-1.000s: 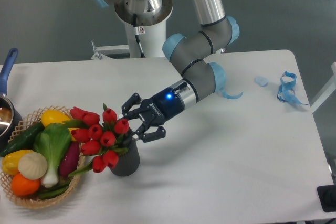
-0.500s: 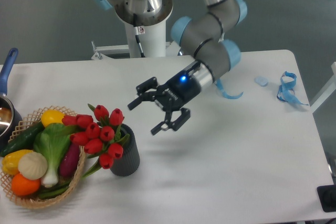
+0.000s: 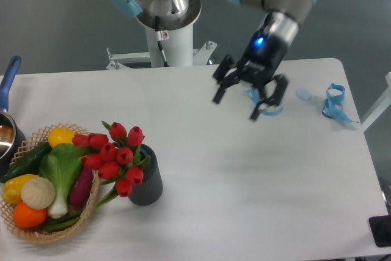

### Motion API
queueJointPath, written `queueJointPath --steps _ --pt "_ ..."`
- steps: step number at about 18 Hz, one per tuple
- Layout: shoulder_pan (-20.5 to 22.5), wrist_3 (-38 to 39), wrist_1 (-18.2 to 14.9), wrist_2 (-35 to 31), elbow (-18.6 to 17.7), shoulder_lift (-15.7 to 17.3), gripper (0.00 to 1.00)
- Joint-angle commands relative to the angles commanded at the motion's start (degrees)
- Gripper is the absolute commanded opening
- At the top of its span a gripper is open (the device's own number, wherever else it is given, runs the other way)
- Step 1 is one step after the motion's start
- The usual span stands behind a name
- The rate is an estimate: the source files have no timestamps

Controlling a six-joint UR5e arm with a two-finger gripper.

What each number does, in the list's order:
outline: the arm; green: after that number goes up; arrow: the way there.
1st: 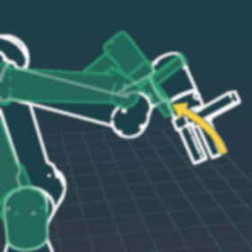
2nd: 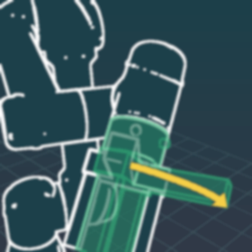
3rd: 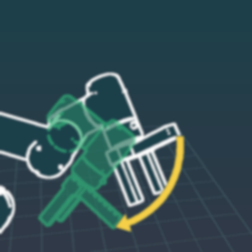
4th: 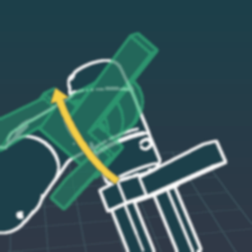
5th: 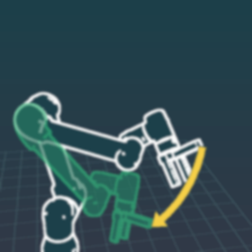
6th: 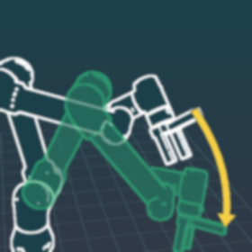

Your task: Insert the flowers into the vase

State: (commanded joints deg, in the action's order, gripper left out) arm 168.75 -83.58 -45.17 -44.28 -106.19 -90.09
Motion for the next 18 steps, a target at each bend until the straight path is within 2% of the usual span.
queueJointPath --steps 2,6,8,10,14,18 --pt "1.31 0.44 -1.05 -1.15 3.08 0.00 1.00" --pt "3.17 -2.27 -6.05 -7.82 7.48 0.26 1.00" --pt "3.34 -11.45 -9.30 -16.05 7.57 1.75 1.00" --pt "3.95 -18.86 -12.55 -20.48 8.10 2.28 1.00" --pt "5.80 -27.66 -19.15 -21.11 9.60 2.64 1.00" --pt "5.89 -29.88 -19.78 -21.29 8.45 3.43 1.00"
